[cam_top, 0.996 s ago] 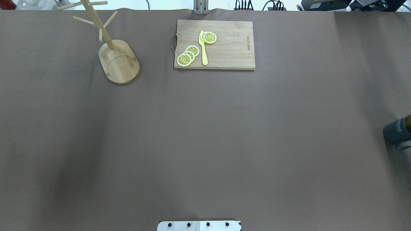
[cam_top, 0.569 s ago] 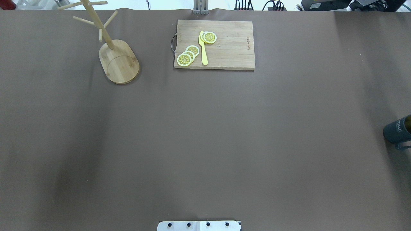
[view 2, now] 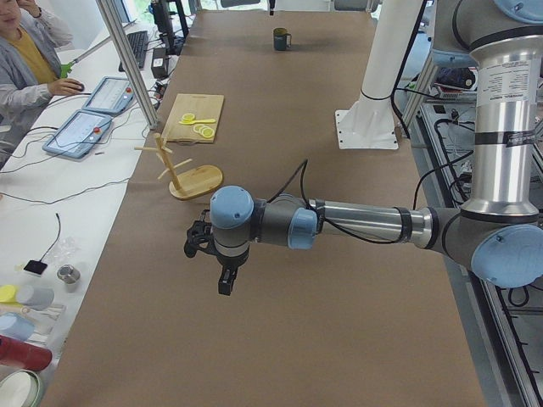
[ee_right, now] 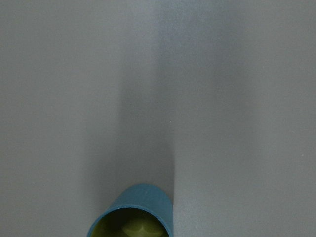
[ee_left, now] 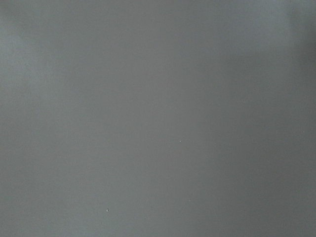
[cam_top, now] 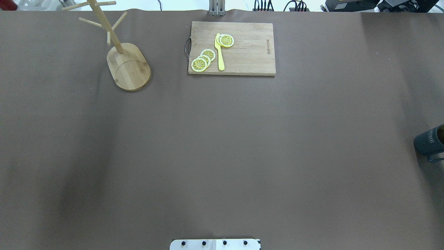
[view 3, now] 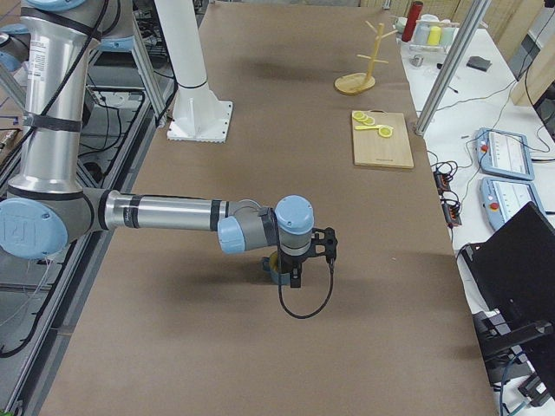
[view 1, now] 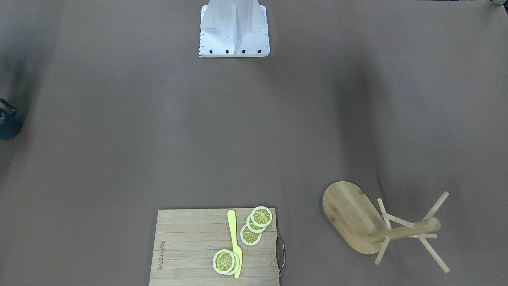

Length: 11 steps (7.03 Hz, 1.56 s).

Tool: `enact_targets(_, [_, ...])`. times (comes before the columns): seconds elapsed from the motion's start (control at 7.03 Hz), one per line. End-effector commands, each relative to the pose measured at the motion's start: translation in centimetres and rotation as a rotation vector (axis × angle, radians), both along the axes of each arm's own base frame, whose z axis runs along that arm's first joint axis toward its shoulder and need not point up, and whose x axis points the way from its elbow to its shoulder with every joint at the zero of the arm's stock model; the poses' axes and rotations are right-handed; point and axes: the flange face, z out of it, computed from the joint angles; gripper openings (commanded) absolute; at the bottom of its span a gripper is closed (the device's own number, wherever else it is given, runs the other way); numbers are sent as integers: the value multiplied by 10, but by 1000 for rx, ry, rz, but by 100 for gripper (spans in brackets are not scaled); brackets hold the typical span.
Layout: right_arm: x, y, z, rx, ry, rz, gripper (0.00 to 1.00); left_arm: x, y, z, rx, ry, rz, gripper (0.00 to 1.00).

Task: Hang cup on storage rack
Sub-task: 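Carry the teal mug in the right gripper toward the table center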

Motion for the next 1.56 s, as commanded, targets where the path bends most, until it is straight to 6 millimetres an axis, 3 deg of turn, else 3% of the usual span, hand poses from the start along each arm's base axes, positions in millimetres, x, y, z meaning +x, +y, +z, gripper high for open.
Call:
enact_targets(0.0, [-34, 3, 6, -7, 16, -80, 90, 0, -1, -1, -13, 1, -15, 98])
enact_targets(0.28, [-37, 11, 24, -31, 36, -95, 88, 0, -1, -1, -14, 2, -16, 98])
enact_targets(0.85, [-60, 13, 51, -64, 81, -152, 79, 0, -1, -2, -18, 2, -21, 98])
enact_targets(1.0, [-62, 7, 49, -60, 86, -149, 63, 0, -1, -2, -18, 4, -20, 98])
enact_targets(1.14, [-62, 6, 47, -57, 86, -148, 23, 0, -1, -3, -16, 4, -20, 98])
enact_targets(1.28, [-65, -1, 42, -51, 83, -145, 0, 0, -1, -3, -15, 4, -20, 98])
enact_targets(1.42, [-66, -4, 40, -51, 83, -145, 0, 0, -1, -4, -12, 4, -19, 98])
